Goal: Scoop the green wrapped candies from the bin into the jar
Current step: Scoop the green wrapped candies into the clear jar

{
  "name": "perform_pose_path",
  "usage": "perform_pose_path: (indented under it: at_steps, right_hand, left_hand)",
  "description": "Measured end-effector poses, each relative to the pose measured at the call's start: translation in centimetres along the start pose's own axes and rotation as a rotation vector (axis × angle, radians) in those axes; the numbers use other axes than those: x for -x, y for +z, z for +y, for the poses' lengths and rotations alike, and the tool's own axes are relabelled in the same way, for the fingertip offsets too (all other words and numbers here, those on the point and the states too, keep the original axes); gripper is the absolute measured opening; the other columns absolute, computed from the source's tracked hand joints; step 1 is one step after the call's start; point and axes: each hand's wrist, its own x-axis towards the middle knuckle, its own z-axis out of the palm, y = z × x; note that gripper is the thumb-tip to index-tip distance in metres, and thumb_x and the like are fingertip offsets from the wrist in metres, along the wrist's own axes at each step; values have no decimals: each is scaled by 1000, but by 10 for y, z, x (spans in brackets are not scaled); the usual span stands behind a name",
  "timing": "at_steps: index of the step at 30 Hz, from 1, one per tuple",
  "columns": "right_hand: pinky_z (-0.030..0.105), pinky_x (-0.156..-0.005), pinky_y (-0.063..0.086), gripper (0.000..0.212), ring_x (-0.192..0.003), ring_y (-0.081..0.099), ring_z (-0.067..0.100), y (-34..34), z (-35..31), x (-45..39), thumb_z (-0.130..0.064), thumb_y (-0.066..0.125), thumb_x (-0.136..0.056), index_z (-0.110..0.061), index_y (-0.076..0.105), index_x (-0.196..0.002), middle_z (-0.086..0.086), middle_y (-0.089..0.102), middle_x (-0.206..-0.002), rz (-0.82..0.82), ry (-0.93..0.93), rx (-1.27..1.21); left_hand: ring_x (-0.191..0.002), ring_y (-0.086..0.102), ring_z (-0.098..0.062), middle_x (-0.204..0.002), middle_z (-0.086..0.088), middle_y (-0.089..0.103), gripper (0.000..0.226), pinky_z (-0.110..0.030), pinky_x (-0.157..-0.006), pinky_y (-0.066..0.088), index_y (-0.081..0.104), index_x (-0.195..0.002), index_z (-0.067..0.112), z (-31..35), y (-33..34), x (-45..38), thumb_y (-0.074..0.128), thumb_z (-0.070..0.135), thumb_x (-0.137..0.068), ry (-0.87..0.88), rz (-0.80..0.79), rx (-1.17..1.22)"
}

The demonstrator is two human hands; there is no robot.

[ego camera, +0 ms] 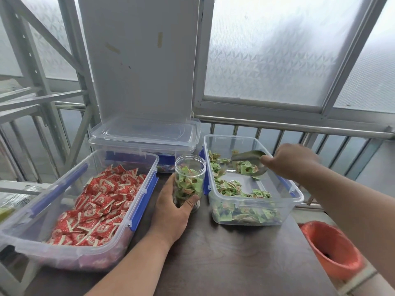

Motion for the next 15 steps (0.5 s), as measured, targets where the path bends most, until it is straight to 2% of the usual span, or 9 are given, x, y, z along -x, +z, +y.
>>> perform_pose_path:
  at_steps: [5,11,15]
  right_hand:
    - [27,-50,43,77,-59,65,23,5,7,2,-85,43,-67,-14,72,-66,4,68,-63,-109,86,-161]
    - [26,-49,42,79,-50,61,23,-1,4,2,-84,42,-70,-12,72,-55,-1,59,-42,-68,1,-219]
    - [27,-52,39,80,-45,50,21,-14,-12,-2,-80,40,-70,-6,66,-58,-3,50,-40,-53,-120,-276]
  left_hand:
    - [-136,61,-6,-151,16,63,89,-20,-111,43,45,-166,38,0,0,0,91,47,-90,8,-4,4]
    - [-136,62,-6,-150,17,64,89,-29,-117,48,46,-165,39,-2,1,-2,92,48,-90,13,-2,8]
    - [-132,65,0,-143,23,68,83,-35,-117,53,51,-160,42,-5,1,-2,93,46,-89,44,-15,59]
